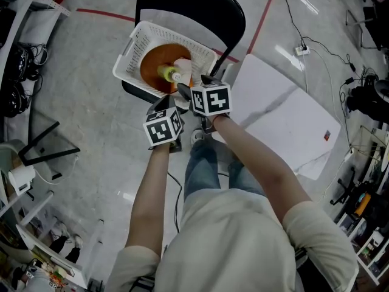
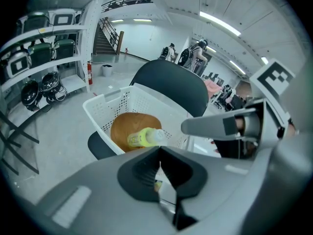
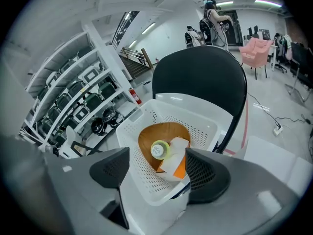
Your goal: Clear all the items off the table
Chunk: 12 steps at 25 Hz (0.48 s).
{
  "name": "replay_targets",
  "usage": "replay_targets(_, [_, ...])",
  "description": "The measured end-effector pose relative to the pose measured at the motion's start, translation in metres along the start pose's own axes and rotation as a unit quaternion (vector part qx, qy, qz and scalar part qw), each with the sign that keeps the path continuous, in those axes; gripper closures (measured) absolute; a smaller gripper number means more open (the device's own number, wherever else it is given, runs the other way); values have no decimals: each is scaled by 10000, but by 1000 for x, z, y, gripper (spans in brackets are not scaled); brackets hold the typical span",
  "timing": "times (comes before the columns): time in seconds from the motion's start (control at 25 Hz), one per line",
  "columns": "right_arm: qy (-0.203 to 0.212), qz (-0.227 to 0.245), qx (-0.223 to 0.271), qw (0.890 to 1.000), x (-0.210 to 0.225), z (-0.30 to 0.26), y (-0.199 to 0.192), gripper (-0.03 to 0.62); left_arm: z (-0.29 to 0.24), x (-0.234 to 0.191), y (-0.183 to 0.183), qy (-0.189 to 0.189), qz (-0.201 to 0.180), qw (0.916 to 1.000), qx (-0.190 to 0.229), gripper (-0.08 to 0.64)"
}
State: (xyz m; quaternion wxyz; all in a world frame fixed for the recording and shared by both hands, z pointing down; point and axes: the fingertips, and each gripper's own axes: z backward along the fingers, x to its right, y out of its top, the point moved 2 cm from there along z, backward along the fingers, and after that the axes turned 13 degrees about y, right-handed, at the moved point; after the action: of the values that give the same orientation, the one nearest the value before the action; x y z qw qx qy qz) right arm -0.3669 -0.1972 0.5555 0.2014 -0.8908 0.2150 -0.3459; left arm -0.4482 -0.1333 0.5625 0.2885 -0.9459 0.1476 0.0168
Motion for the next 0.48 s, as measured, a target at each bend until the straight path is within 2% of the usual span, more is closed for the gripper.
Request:
replay_targets(0.12, [80, -4, 22, 10000, -2, 3, -2, 289, 4, 4, 0, -25, -24, 10000, 22, 551])
replay_targets(0.48, [-123, 71, 23, 9999, -4, 25, -11, 474, 19, 11, -1, -69, -93, 9999, 82, 551])
